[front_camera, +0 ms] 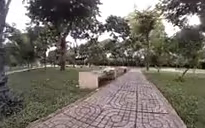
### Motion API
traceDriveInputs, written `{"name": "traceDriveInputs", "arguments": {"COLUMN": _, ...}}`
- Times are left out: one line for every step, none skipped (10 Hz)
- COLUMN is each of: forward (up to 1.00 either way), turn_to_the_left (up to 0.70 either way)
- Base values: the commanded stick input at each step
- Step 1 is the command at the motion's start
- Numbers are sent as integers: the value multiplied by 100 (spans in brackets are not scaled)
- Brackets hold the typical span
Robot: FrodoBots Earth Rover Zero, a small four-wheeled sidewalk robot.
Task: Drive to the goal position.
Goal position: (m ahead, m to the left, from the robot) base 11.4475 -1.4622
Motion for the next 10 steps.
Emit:
{"name": "traceDriveInputs", "arguments": {"forward": 70, "turn_to_the_left": 0}}
{"name": "traceDriveInputs", "arguments": {"forward": 70, "turn_to_the_left": 0}}
{"name": "traceDriveInputs", "arguments": {"forward": 70, "turn_to_the_left": 0}}
{"name": "traceDriveInputs", "arguments": {"forward": 70, "turn_to_the_left": 0}}
{"name": "traceDriveInputs", "arguments": {"forward": 70, "turn_to_the_left": 0}}
{"name": "traceDriveInputs", "arguments": {"forward": 70, "turn_to_the_left": 0}}
{"name": "traceDriveInputs", "arguments": {"forward": 70, "turn_to_the_left": 0}}
{"name": "traceDriveInputs", "arguments": {"forward": 70, "turn_to_the_left": -4}}
{"name": "traceDriveInputs", "arguments": {"forward": 70, "turn_to_the_left": -27}}
{"name": "traceDriveInputs", "arguments": {"forward": 70, "turn_to_the_left": -27}}
